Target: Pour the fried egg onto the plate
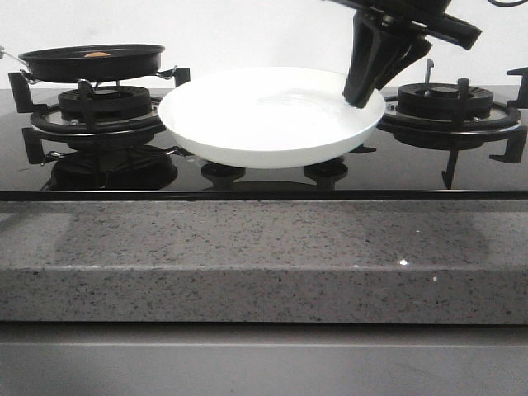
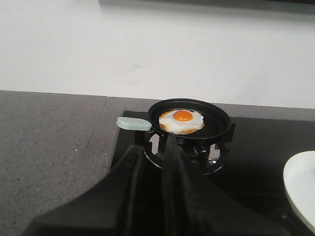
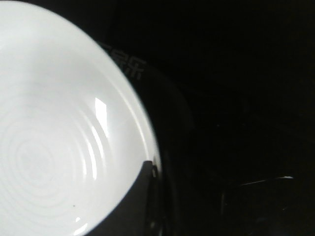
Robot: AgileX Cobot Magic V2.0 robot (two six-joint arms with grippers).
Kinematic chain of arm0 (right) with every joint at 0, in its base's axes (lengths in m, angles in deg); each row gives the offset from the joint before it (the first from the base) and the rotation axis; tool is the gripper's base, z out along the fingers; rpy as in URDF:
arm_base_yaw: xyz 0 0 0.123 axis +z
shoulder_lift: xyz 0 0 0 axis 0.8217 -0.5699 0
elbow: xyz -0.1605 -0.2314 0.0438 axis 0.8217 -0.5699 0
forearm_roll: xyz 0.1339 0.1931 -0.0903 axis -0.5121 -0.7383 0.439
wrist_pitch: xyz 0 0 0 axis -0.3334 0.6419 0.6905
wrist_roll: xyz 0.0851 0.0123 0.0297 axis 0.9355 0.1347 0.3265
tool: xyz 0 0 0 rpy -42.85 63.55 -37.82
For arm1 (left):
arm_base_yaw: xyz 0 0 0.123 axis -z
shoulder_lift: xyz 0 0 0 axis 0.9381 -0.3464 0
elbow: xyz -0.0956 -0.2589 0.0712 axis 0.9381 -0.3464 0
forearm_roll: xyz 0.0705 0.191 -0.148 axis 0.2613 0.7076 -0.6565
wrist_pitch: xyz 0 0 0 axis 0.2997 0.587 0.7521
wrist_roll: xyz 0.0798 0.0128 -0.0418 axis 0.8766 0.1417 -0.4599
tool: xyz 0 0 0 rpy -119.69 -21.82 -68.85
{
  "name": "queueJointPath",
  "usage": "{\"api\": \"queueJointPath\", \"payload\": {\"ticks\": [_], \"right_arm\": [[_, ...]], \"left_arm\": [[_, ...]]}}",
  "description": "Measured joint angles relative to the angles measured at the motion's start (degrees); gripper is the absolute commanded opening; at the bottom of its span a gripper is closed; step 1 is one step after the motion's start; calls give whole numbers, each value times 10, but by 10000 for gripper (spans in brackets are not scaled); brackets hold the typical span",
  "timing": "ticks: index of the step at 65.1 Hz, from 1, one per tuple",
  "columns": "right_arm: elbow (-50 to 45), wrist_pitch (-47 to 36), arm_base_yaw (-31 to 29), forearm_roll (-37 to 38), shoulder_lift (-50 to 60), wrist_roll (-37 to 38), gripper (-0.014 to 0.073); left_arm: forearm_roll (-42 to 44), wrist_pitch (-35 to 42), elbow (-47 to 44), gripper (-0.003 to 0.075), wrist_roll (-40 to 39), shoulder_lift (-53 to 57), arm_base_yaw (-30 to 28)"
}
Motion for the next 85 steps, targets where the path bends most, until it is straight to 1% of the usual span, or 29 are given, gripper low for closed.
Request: {"api": "queueJointPath", "payload": {"ticks": [31,36,39,42,46,47,48,50,53,56,60,69,76,85], "right_arm": [[0,0,0,0,0,-1,-69],[0,0,0,0,0,-1,-69],[0,0,0,0,0,-1,-69],[0,0,0,0,0,-1,-69],[0,0,0,0,0,-1,-69],[0,0,0,0,0,-1,-69],[0,0,0,0,0,-1,-69],[0,0,0,0,0,-1,-69],[0,0,0,0,0,-1,-69],[0,0,0,0,0,-1,-69],[0,0,0,0,0,-1,-69],[0,0,0,0,0,-1,-69],[0,0,0,0,0,-1,-69],[0,0,0,0,0,-1,-69]], "left_arm": [[0,0,0,113,0,0,0],[0,0,0,139,0,0,0],[0,0,0,199,0,-1,0],[0,0,0,284,0,-2,0],[0,0,0,449,0,-8,0],[0,0,0,468,0,-9,0],[1,1,0,522,0,-10,0],[2,3,0,585,0,-17,0],[4,10,0,655,0,-24,0],[6,17,0,695,0,-32,0],[9,26,0,690,0,-45,0],[12,20,5,671,0,-86,0],[12,2,25,671,0,-139,0],[11,-30,77,671,-8,-240,-13]]}}
